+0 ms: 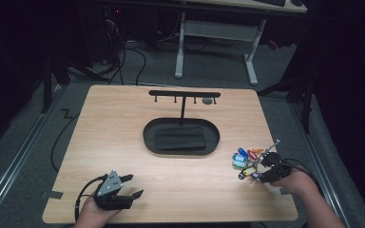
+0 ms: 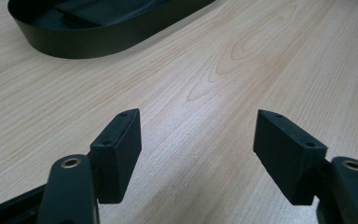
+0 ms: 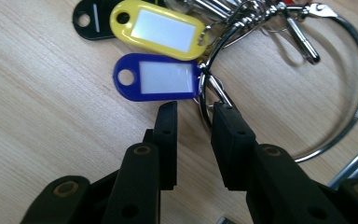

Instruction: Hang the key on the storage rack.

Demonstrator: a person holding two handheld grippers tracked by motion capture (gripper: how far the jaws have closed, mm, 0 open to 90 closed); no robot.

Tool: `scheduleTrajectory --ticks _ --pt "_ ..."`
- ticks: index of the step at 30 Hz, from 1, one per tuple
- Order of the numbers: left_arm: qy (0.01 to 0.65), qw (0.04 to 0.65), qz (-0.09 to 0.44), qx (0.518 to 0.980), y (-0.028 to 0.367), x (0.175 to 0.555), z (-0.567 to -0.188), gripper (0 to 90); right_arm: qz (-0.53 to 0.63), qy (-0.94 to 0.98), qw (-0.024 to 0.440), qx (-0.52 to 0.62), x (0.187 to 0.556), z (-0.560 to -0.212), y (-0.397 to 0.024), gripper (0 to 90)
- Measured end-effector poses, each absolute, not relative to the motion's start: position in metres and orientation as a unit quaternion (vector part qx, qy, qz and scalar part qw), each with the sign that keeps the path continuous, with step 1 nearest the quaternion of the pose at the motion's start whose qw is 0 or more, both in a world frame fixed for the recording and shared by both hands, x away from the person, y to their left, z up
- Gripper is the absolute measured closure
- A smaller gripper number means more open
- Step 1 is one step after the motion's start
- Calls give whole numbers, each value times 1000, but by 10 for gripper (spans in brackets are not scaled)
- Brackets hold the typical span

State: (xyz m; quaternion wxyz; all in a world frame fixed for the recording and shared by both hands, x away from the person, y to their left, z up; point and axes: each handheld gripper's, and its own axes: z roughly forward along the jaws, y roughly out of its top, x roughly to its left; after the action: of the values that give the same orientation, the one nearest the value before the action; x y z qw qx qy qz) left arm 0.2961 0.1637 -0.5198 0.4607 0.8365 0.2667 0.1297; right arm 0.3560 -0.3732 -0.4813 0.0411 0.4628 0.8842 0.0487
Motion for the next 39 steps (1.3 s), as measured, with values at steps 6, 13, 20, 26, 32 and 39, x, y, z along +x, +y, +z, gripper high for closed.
scheduleTrajectory --ticks 6,13,20,26,32,39 --pt "266 460 130 837 164 296 -520 328 43 889 46 454 361 -481 -369 708" --pt "265 456 126 840 164 297 -521 329 35 889 52 454 365 -480 -373 696" --pt "265 457 125 840 164 296 -522 329 49 882 32 468 366 -486 -373 765" --pt "261 455 125 842 162 296 -522 330 43 900 10 434 359 -486 -353 822" --pt "256 454 122 845 161 295 -521 330 27 909 3 417 354 -486 -344 763" --pt "254 454 123 845 161 295 -521 330 11 908 7 420 360 -486 -340 795"
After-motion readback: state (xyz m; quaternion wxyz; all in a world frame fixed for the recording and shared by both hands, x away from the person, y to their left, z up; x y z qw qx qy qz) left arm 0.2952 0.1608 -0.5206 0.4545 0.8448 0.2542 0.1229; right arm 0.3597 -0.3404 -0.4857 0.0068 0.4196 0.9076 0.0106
